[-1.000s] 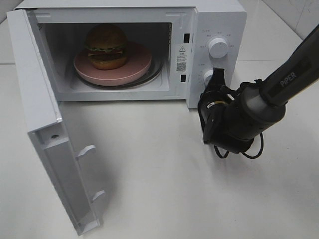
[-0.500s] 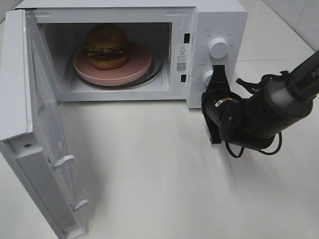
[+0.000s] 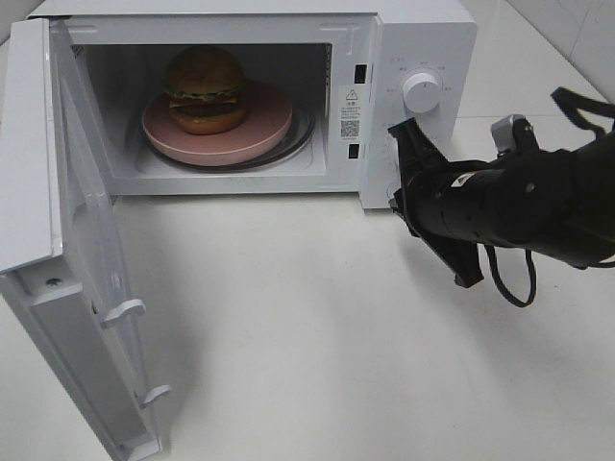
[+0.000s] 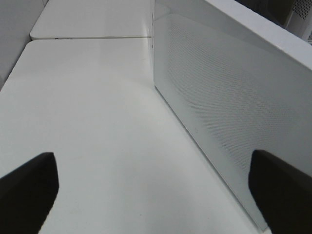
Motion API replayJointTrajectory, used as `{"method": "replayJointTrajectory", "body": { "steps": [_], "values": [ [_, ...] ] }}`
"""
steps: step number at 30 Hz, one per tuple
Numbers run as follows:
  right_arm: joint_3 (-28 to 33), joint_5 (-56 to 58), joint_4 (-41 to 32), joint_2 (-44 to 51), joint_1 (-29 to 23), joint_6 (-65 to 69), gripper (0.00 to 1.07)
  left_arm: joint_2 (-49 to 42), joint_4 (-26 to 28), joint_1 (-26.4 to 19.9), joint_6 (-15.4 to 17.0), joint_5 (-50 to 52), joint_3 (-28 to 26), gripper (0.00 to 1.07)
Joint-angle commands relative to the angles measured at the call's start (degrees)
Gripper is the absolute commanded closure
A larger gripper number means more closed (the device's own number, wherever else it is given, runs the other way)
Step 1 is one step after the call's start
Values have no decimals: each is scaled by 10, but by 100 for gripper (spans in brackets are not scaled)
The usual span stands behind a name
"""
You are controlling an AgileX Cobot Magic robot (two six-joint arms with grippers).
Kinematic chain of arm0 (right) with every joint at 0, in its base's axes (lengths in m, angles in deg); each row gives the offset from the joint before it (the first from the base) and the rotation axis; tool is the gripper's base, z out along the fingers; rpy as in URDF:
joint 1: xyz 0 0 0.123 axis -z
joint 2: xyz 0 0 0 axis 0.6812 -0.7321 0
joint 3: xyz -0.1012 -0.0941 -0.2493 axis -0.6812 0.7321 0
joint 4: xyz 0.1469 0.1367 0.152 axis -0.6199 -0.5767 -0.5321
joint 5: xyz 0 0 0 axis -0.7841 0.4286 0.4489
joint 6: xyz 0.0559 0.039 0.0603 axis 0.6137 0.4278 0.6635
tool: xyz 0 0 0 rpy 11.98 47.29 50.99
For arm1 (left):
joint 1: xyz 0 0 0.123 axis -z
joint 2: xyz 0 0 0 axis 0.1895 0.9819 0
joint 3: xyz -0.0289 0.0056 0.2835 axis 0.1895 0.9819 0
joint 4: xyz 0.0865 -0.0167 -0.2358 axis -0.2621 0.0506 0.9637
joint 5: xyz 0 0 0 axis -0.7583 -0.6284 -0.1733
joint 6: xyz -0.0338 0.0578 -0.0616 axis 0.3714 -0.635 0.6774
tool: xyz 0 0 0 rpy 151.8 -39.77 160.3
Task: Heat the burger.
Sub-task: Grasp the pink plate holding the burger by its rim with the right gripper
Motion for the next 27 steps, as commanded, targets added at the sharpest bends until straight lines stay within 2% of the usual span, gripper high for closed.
{"method": "replayJointTrajectory", "body": {
  "steps": [1, 2, 9, 11, 14, 16, 17, 18, 19, 21, 27],
  "values": [
    [1, 49, 7, 30, 3, -81, 107, -12, 4, -2, -1, 0, 1, 9],
    [1, 85, 7, 48, 3, -127, 107, -12, 4, -2, -1, 0, 1, 9],
    [1, 164, 14, 77, 3, -232, 105, -12, 4, -2, -1, 0, 1, 9],
    [1, 222, 53, 99, 4, -268, 104, -12, 4, -2, -1, 0, 1, 9],
    [1, 239, 68, 107, 4, -272, 104, -12, 4, -2, -1, 0, 1, 9],
    [-1, 286, 121, 126, 4, -275, 103, -12, 4, -2, -1, 0, 1, 9],
    [-1, 286, 121, 126, 4, -275, 103, -12, 4, -2, -1, 0, 1, 9],
    [-6, 317, 168, 133, 4, -276, 103, -12, 4, -2, -1, 0, 1, 9],
    [-6, 317, 168, 133, 4, -276, 103, -12, 4, -2, -1, 0, 1, 9],
    [-30, 391, 254, 137, 4, -276, 102, -12, 4, -2, -1, 0, 1, 9],
    [-78, 502, 326, 137, 4, -307, 101, -12, 4, -2, -1, 0, 1, 9]
  ]
}}
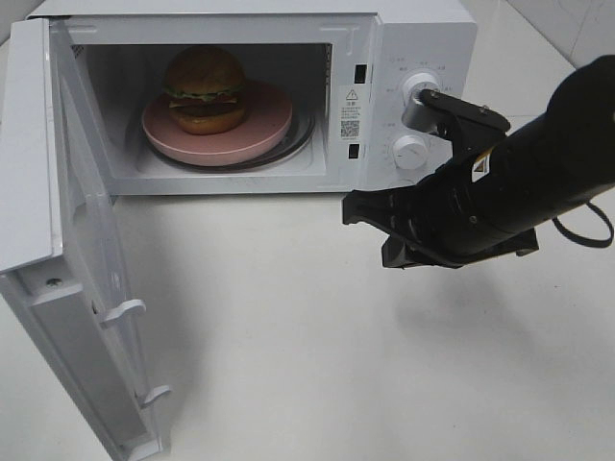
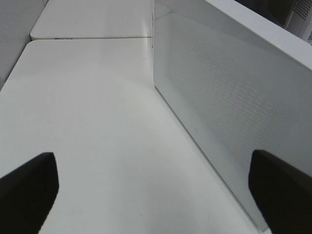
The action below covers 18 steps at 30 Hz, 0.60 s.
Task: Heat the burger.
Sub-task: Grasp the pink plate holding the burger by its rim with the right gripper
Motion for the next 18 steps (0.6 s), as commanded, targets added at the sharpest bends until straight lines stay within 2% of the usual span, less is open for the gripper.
{"method": "replayJointTrajectory", "body": {
  "steps": [1, 7, 10, 11, 13, 14, 15, 16, 17, 18],
  "values": [
    [-38, 77, 51, 5, 3, -48, 100, -12, 4, -2, -1, 0, 1, 9],
    [-97, 194, 70, 5, 3, -191, 99, -12, 4, -2, -1, 0, 1, 9],
    [-128, 262, 74, 5, 3, -334, 97, -12, 4, -2, -1, 0, 1, 9],
    [-128, 262, 74, 5, 3, -334, 97, -12, 4, -2, -1, 0, 1, 9],
    [-143, 292, 81, 5, 3, -458, 96, -12, 4, -2, -1, 0, 1, 9],
    [-143, 292, 81, 5, 3, -458, 96, -12, 4, -2, -1, 0, 1, 9],
    [-149, 297, 83, 5, 3, -534, 96, -12, 4, -2, -1, 0, 1, 9],
    [-149, 297, 83, 5, 3, -534, 96, -12, 4, -2, -1, 0, 1, 9],
    [-151, 296, 83, 5, 3, -614, 96, -12, 4, -2, -1, 0, 1, 9],
    [-151, 296, 83, 5, 3, -614, 96, -12, 4, -2, -1, 0, 1, 9]
  ]
}}
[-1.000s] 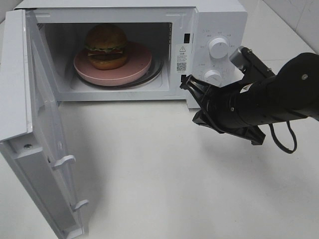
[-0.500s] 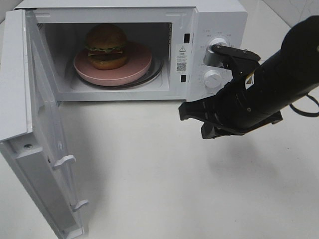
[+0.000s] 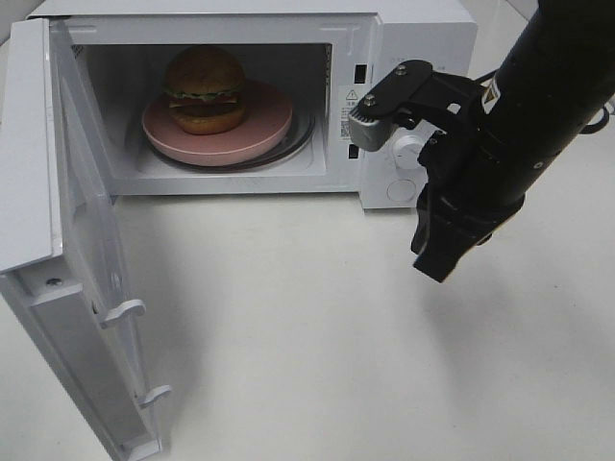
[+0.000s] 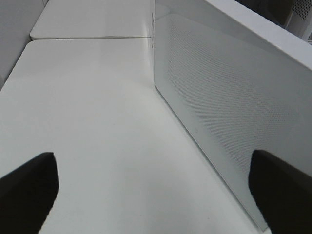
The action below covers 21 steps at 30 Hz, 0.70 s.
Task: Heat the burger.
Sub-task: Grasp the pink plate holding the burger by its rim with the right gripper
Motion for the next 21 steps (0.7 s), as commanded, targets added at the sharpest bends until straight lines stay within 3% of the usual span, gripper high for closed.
{"method": "replayJointTrajectory", "body": {
  "steps": [1, 2, 7, 11, 14, 15, 16, 17, 18, 19, 20, 21],
  "values": [
    [-8, 10, 6, 5, 3, -167, 95, -12, 4, -2, -1, 0, 1, 9],
    [-10, 3, 7, 5, 3, -259, 95, -12, 4, -2, -1, 0, 1, 9],
    [-10, -10, 8, 5, 3, -414, 93, -12, 4, -2, -1, 0, 1, 9],
    [-10, -16, 23, 5, 2, -456, 90, -12, 4, -2, -1, 0, 1, 9],
    [-10, -34, 56, 5, 2, -453, 81, -12, 4, -2, -1, 0, 1, 9],
    [-10, -40, 65, 5, 2, -449, 77, -12, 4, -2, -1, 0, 1, 9],
    [-10, -53, 81, 5, 2, -434, 64, -12, 4, -2, -1, 0, 1, 9],
    [-10, -53, 81, 5, 2, -434, 64, -12, 4, -2, -1, 0, 1, 9],
    [-10, -65, 88, 5, 2, -411, 50, -12, 4, -2, -1, 0, 1, 9],
    [-10, -69, 89, 5, 2, -395, 43, -12, 4, -2, -1, 0, 1, 9],
    [-10, -69, 89, 5, 2, -395, 43, -12, 4, -2, -1, 0, 1, 9],
    [-10, -75, 91, 5, -3, -367, 24, -12, 4, -2, -1, 0, 1, 9]
  ]
}}
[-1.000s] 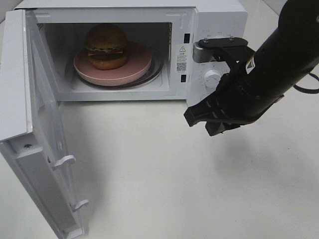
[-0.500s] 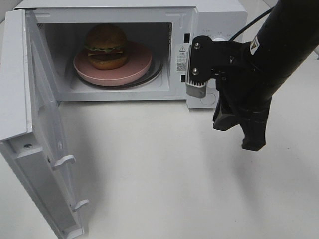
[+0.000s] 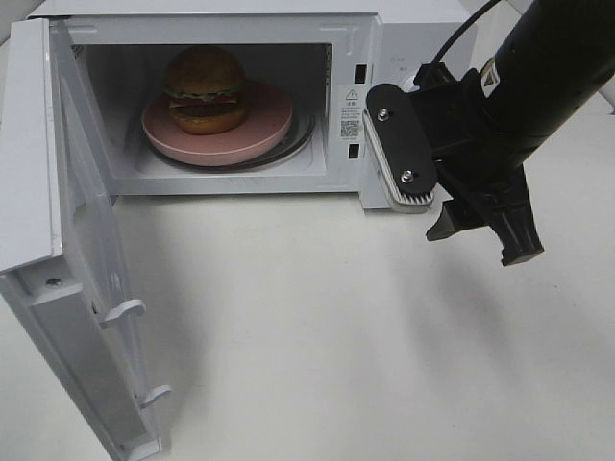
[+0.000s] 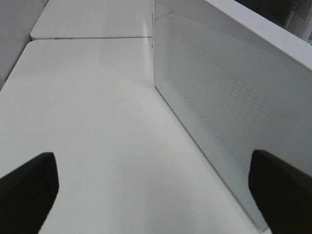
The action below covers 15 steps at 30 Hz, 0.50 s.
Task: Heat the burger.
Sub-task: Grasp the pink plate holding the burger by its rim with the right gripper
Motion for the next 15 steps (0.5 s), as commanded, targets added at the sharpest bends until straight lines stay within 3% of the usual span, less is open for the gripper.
{"method": "replayJointTrajectory", "body": {
  "steps": [1, 3, 5, 15],
  "values": [
    [-3, -11, 6, 5, -3, 40, 24, -12, 4, -2, -1, 0, 1, 9],
    [-3, -23, 10, 5, -13, 69, 9, -12, 4, -2, -1, 0, 1, 9],
    [-3, -28, 16, 5, -21, 76, 6, -12, 4, -2, -1, 0, 1, 9],
    [-3, -72, 100, -3, -60, 115, 9, -12, 4, -2, -1, 0, 1, 9]
  ]
}}
